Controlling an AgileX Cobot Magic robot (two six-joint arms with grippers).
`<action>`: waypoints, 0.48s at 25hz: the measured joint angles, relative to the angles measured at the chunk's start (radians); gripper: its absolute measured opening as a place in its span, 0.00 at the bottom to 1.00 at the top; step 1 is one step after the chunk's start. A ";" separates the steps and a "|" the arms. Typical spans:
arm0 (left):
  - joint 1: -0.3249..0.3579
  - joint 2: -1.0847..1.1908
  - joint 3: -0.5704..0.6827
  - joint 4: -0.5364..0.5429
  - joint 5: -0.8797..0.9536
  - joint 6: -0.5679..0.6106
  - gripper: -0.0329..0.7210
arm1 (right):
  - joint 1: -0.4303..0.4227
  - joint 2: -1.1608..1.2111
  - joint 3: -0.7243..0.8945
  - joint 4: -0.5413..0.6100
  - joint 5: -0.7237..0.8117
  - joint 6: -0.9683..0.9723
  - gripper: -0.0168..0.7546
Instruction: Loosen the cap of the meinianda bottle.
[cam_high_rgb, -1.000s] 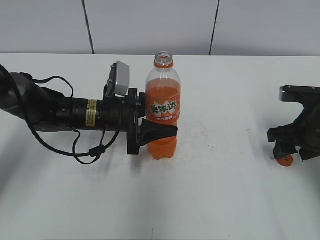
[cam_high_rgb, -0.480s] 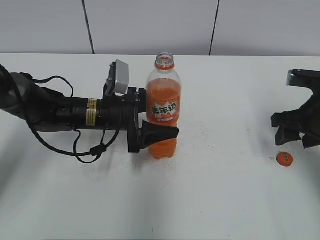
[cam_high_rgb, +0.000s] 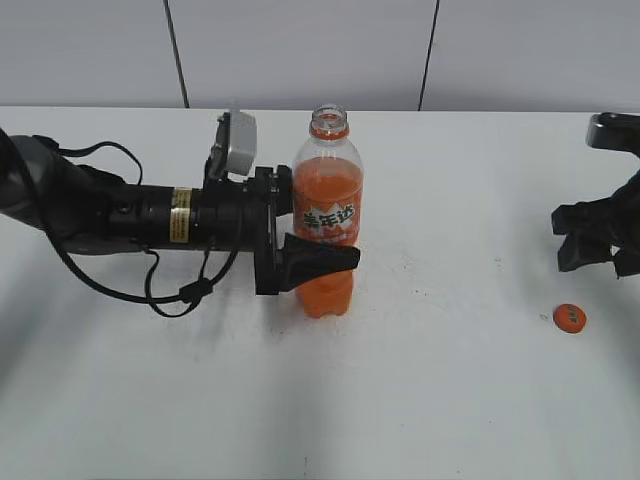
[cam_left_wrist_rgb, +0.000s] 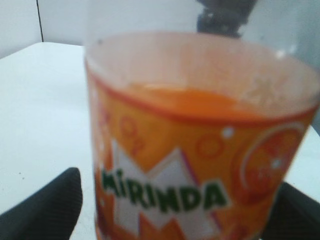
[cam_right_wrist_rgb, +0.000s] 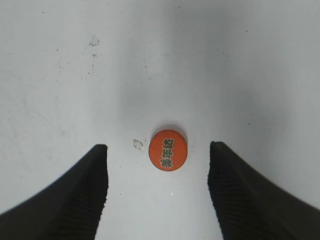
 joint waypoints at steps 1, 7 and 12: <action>0.000 -0.009 0.000 0.002 0.001 -0.003 0.85 | 0.000 -0.004 -0.006 0.000 0.013 -0.001 0.63; 0.000 -0.096 0.000 0.004 -0.003 -0.023 0.83 | 0.000 -0.056 -0.083 0.000 0.107 -0.001 0.63; 0.000 -0.186 -0.001 0.015 -0.003 -0.062 0.83 | 0.000 -0.113 -0.140 0.000 0.160 -0.001 0.63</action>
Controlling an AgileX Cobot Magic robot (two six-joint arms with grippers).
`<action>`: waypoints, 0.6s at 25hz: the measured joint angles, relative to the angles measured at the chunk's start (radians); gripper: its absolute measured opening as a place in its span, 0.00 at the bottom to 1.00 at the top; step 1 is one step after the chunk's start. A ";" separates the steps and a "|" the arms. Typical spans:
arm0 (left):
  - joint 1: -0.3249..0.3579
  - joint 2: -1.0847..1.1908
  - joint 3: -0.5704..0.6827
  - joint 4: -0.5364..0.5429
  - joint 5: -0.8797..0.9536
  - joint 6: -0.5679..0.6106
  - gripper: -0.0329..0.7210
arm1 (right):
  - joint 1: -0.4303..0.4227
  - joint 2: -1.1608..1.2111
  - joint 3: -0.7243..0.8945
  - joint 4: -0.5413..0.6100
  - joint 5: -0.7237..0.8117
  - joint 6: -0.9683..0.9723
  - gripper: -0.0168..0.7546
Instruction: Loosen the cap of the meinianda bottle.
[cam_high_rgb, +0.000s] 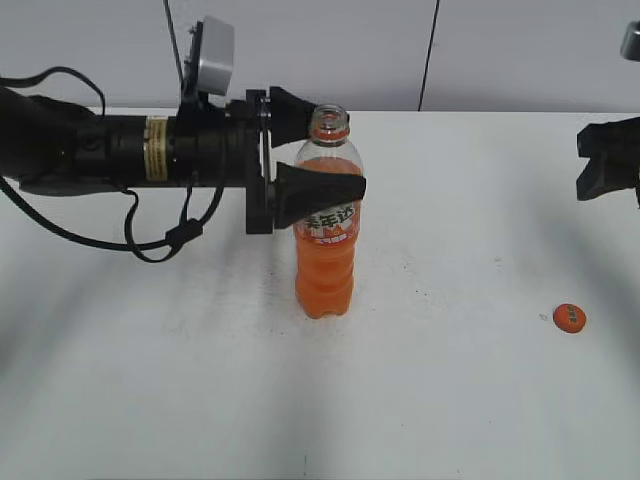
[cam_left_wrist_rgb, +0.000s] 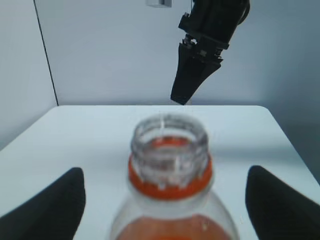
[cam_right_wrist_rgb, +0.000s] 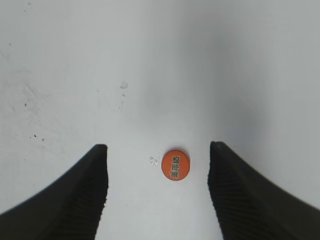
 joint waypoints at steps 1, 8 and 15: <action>0.000 -0.020 0.000 0.003 0.000 -0.007 0.83 | 0.000 -0.010 -0.010 0.000 0.006 0.000 0.63; 0.000 -0.159 0.000 0.012 -0.001 -0.065 0.83 | 0.000 -0.082 -0.030 0.001 0.022 0.000 0.63; -0.002 -0.382 0.000 0.026 0.152 -0.233 0.83 | 0.000 -0.134 -0.032 0.002 0.077 -0.022 0.63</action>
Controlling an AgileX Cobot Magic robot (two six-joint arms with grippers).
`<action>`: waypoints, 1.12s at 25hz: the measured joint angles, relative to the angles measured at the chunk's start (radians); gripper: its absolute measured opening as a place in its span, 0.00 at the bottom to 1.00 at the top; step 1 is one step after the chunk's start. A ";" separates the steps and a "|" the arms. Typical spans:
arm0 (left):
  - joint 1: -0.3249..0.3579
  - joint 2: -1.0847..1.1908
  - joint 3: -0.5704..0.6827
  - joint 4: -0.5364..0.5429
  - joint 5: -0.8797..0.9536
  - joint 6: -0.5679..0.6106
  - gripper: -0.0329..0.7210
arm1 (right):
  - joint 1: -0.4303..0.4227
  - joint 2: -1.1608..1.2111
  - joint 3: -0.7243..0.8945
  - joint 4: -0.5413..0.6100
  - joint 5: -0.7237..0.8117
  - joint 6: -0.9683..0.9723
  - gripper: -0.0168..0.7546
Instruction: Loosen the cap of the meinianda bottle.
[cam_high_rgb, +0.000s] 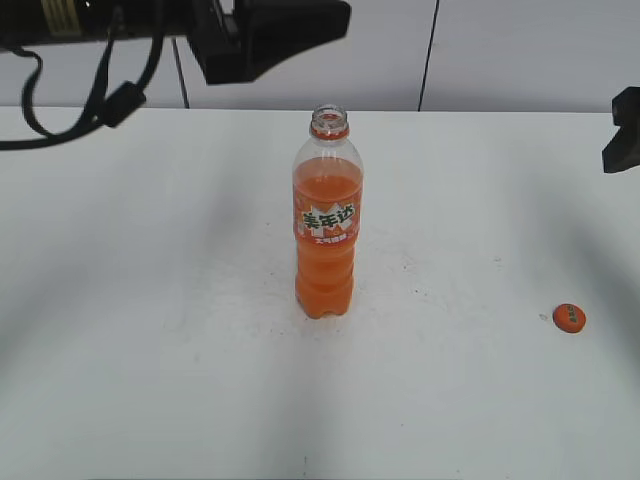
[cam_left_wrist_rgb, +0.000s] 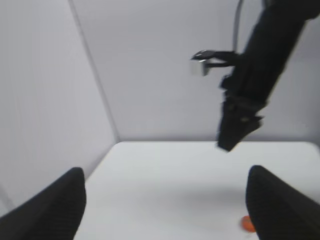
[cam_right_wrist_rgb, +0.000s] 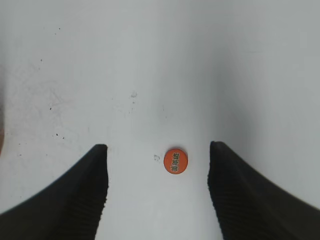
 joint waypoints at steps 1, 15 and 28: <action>0.000 -0.039 0.000 0.008 0.090 -0.008 0.83 | 0.000 -0.004 0.000 0.000 0.005 -0.001 0.63; 0.002 -0.127 -0.030 -0.926 1.531 0.513 0.82 | 0.000 -0.016 -0.014 0.002 0.103 -0.027 0.64; 0.000 -0.280 0.019 -1.251 2.123 0.731 0.81 | 0.000 -0.056 -0.037 -0.051 0.454 -0.080 0.64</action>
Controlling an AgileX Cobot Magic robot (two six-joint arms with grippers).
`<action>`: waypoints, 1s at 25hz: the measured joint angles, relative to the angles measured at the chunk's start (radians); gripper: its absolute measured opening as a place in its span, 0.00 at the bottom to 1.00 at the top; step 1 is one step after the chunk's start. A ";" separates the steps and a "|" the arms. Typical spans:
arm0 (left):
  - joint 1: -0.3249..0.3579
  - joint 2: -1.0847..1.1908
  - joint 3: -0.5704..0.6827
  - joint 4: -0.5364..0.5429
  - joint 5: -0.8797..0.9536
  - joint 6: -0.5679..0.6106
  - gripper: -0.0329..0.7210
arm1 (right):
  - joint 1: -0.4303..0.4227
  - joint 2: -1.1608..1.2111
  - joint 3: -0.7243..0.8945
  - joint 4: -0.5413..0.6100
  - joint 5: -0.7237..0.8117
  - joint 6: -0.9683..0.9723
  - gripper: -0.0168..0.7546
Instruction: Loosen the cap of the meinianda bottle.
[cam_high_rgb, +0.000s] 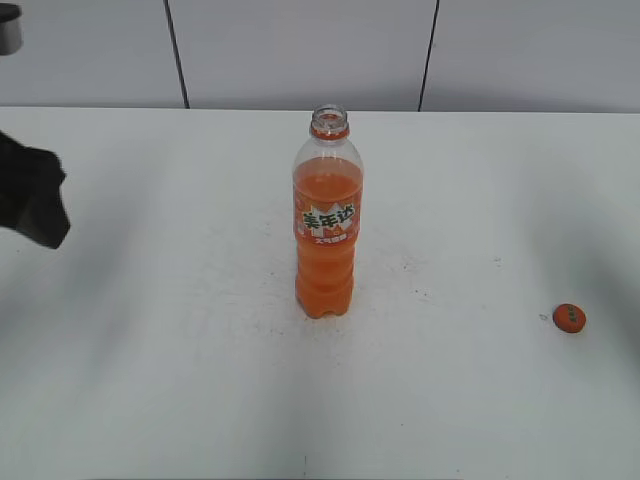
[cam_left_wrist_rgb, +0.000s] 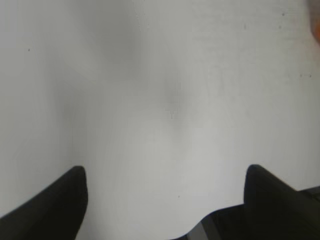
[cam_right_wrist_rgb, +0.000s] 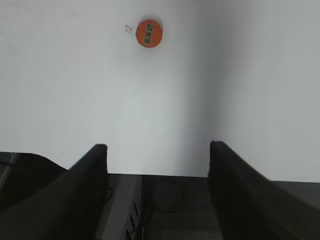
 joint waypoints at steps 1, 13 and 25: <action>0.000 -0.046 0.032 0.000 0.001 -0.001 0.81 | 0.000 -0.020 0.017 0.003 0.002 -0.005 0.64; 0.000 -0.751 0.439 0.016 -0.041 -0.004 0.81 | 0.000 -0.427 0.327 0.025 0.008 -0.052 0.64; 0.000 -1.310 0.521 -0.005 -0.033 0.057 0.80 | 0.000 -1.036 0.588 -0.010 -0.137 -0.105 0.64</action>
